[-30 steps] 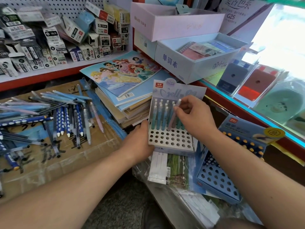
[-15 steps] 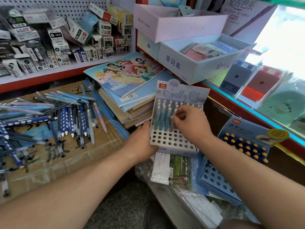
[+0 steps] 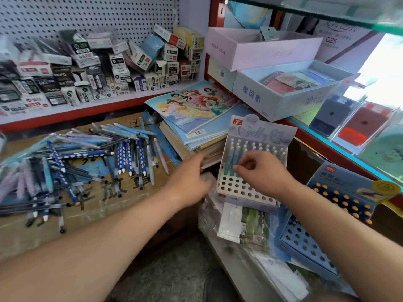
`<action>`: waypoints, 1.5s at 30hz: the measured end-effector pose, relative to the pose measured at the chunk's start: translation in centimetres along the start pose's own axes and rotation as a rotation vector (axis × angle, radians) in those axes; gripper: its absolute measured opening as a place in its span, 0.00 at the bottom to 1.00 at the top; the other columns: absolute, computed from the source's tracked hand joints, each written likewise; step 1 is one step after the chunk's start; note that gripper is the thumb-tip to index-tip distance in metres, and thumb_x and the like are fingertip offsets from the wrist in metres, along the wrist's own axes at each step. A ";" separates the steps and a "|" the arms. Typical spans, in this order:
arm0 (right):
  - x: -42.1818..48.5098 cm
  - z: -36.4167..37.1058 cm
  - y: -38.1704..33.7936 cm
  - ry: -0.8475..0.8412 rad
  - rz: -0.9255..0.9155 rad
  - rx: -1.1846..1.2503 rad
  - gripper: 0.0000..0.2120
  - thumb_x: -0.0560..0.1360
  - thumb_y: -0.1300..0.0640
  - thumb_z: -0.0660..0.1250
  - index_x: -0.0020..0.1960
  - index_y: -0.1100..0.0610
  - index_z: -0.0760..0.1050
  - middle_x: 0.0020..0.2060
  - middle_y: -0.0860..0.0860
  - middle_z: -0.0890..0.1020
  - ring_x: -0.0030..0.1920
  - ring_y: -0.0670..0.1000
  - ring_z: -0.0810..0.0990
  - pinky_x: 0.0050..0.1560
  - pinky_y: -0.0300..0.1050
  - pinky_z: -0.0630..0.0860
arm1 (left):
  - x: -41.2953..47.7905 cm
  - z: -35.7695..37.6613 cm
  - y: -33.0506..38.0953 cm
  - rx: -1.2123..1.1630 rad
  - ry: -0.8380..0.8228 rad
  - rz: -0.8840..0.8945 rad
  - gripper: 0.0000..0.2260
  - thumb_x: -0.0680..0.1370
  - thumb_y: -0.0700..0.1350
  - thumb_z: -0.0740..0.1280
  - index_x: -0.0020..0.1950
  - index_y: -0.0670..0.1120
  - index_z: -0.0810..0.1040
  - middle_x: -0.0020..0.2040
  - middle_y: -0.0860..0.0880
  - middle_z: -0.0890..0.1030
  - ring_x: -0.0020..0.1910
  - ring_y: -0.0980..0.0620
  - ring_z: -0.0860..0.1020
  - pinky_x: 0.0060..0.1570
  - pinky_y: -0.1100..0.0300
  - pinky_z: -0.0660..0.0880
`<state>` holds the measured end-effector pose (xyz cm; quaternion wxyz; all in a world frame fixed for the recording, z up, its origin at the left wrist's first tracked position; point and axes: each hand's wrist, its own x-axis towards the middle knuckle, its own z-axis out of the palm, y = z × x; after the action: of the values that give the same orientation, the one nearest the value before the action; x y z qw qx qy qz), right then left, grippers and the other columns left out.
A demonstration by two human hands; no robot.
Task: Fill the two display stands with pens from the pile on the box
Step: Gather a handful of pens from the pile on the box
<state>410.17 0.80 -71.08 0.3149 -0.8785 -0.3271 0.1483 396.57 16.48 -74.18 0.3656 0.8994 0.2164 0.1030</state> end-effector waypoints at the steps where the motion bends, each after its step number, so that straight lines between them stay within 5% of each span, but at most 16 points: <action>1: -0.4 0.4 -0.9 -0.016 -0.055 0.038 0.06 0.77 0.50 0.73 0.51 0.50 0.79 0.42 0.49 0.83 0.42 0.51 0.83 0.40 0.48 0.84 | -0.4 -1.1 -0.3 -0.021 0.023 -0.018 0.31 0.78 0.49 0.73 0.78 0.49 0.66 0.70 0.48 0.73 0.68 0.50 0.74 0.68 0.53 0.72; 4: -1.2 2.3 -3.6 -0.130 -0.170 0.122 0.17 0.75 0.52 0.75 0.62 0.46 0.76 0.49 0.43 0.81 0.46 0.43 0.82 0.49 0.41 0.81 | -2.0 -4.8 -1.6 -0.068 0.073 -0.092 0.33 0.77 0.52 0.75 0.78 0.50 0.65 0.68 0.50 0.73 0.66 0.52 0.74 0.63 0.56 0.73; 8: -1.6 5.4 -6.3 -0.275 -0.255 0.082 0.29 0.75 0.50 0.75 0.73 0.48 0.70 0.56 0.45 0.78 0.54 0.45 0.80 0.59 0.47 0.79 | -5.2 -9.4 -4.4 -0.096 0.095 -0.223 0.34 0.77 0.53 0.75 0.78 0.51 0.63 0.66 0.51 0.72 0.64 0.52 0.74 0.60 0.56 0.73; 14: -0.9 9.6 -10.5 -0.363 -0.376 -0.040 0.29 0.76 0.49 0.74 0.74 0.49 0.69 0.62 0.48 0.76 0.59 0.47 0.76 0.60 0.41 0.73 | -10.2 -14.5 -8.1 -0.088 0.166 -0.382 0.35 0.76 0.56 0.75 0.79 0.53 0.62 0.69 0.51 0.70 0.68 0.51 0.73 0.65 0.52 0.73; 24: 2.6 15.5 -15.9 -0.334 -0.517 -0.250 0.26 0.77 0.46 0.72 0.74 0.48 0.70 0.66 0.50 0.75 0.66 0.51 0.75 0.67 0.51 0.74 | -13.3 -17.6 -12.6 -0.145 0.335 -0.475 0.34 0.77 0.53 0.74 0.79 0.52 0.63 0.71 0.49 0.70 0.69 0.51 0.73 0.64 0.56 0.73; 34: 5.0 19.8 -18.4 -0.219 -0.455 -0.521 0.20 0.79 0.38 0.67 0.65 0.47 0.77 0.60 0.50 0.76 0.66 0.53 0.72 0.65 0.55 0.72 | -13.1 -17.9 -15.1 -0.052 0.328 -0.403 0.32 0.79 0.52 0.72 0.79 0.52 0.62 0.72 0.50 0.70 0.69 0.53 0.72 0.68 0.51 0.74; 45: 5.2 20.4 -18.9 -0.303 -0.388 -0.488 0.05 0.81 0.51 0.66 0.47 0.50 0.78 0.49 0.51 0.80 0.42 0.50 0.81 0.42 0.49 0.81 | -13.5 -18.5 -16.8 -0.033 0.328 -0.410 0.28 0.80 0.52 0.71 0.78 0.52 0.65 0.68 0.52 0.74 0.64 0.58 0.74 0.57 0.62 0.71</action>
<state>395.37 24.69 -74.56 0.0659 -0.8175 -0.5567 0.1320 373.00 32.31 -73.15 0.3535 0.8020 0.4486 0.1747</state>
